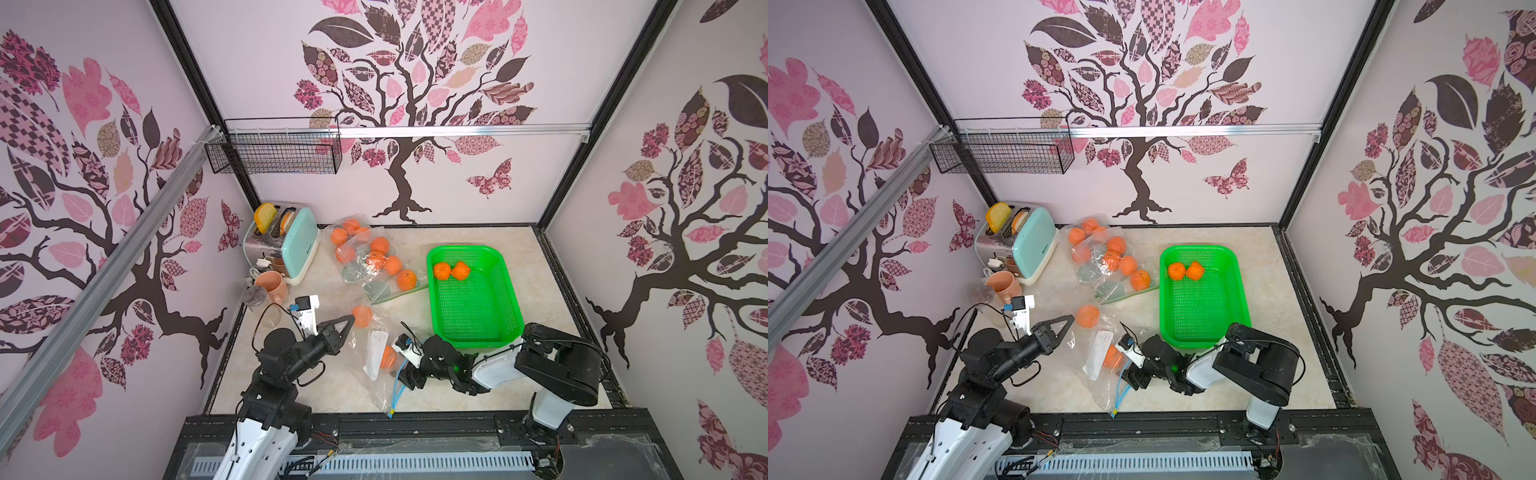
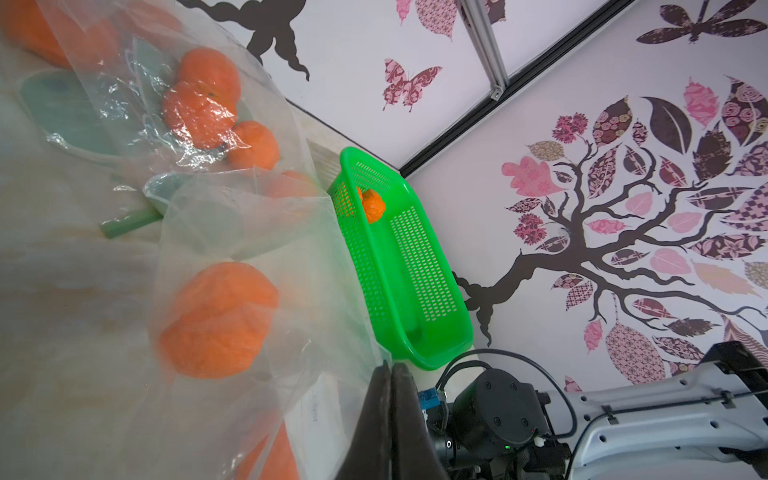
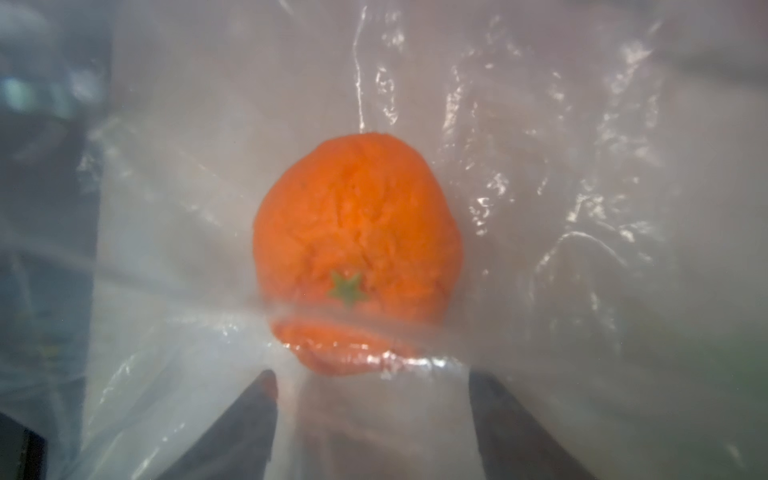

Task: Open the zip-top bag and take out the orange
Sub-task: Adjust the zipper food storage bag at the center of the board, then pick up the orange from the zipper food storage bag.

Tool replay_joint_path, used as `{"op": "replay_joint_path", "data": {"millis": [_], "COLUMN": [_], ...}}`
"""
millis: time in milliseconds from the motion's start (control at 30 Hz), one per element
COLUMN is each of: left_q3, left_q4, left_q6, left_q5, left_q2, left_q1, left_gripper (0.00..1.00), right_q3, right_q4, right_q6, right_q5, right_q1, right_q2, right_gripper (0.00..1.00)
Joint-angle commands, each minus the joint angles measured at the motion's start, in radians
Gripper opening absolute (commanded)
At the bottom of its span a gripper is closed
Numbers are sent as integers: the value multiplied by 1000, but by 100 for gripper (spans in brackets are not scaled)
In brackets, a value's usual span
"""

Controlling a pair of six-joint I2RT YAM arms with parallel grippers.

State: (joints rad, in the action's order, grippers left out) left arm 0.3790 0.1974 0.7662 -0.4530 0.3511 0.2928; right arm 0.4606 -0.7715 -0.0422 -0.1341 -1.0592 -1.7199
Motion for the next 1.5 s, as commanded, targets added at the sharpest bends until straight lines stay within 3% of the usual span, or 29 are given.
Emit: {"op": "replay_joint_path", "data": {"millis": [0, 133, 333, 800, 967, 1133, 1333, 1467], "left_q3": [-29, -28, -46, -74, -72, -73, -113, -135], "left_q4": [-30, 42, 38, 34, 48, 97, 175, 210], "left_q6": [-8, -19, -13, 4, 2, 8, 100, 141], "left_q5": [10, 113, 124, 154, 158, 223, 463, 570], "left_q2": [1, 62, 179, 169, 161, 130, 62, 23], "left_q1": [2, 3, 4, 3, 3, 3, 3, 2], "left_gripper": [0, 0, 0, 0, 0, 0, 0, 0], "right_q3": [-13, -2, 76, 269, 286, 243, 174, 123], "right_q4": [-11, -31, -32, 17, 18, 67, 240, 395], "right_q6": [22, 66, 74, 111, 113, 112, 92, 62], "right_q5": [8, 7, 27, 2, -20, -24, -16, 15], "right_q1": [-6, -7, -6, -7, -7, -5, -2, 1], "right_q2": [9, 0, -52, -182, -198, -114, 50, 174], "right_gripper": [83, 89, 93, 99, 88, 72, 58, 56]}}
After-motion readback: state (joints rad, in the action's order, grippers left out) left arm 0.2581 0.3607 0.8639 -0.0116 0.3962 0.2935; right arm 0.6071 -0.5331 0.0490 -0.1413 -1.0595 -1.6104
